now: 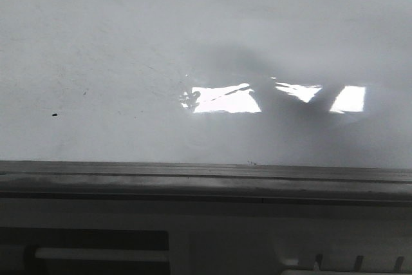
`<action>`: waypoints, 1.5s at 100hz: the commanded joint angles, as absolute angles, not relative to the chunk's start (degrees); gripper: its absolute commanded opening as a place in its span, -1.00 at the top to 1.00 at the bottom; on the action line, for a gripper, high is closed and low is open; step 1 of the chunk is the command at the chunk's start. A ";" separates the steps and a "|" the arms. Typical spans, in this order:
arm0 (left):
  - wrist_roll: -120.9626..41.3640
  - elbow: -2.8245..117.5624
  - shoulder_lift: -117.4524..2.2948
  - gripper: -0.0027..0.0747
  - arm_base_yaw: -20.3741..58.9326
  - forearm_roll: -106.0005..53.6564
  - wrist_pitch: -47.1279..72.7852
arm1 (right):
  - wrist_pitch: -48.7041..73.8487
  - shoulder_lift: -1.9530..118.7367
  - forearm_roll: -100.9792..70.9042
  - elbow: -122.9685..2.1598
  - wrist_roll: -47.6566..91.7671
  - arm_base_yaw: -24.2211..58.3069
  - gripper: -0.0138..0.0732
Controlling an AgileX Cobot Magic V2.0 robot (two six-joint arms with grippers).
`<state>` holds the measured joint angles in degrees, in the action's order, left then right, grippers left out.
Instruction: Write number 6 on whiteboard
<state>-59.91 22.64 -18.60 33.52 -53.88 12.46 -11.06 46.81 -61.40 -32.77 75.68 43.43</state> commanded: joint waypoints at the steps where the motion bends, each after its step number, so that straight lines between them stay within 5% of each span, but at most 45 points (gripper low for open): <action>1: -59.16 23.10 -17.07 0.98 33.32 -55.69 10.64 | -10.22 46.87 -62.41 -34.66 76.51 39.87 0.85; 76: -59.16 23.00 -16.81 0.98 33.32 -58.14 12.71 | -8.17 55.77 -68.54 -34.66 76.51 33.31 0.85; 110: -59.16 23.00 -16.81 0.98 33.32 -58.15 13.34 | 6.33 58.83 -68.54 -33.94 76.51 33.31 0.85; 150: -59.16 23.00 -16.81 0.98 33.32 -58.15 13.45 | 1.49 55.97 -68.44 -30.54 76.51 33.31 0.85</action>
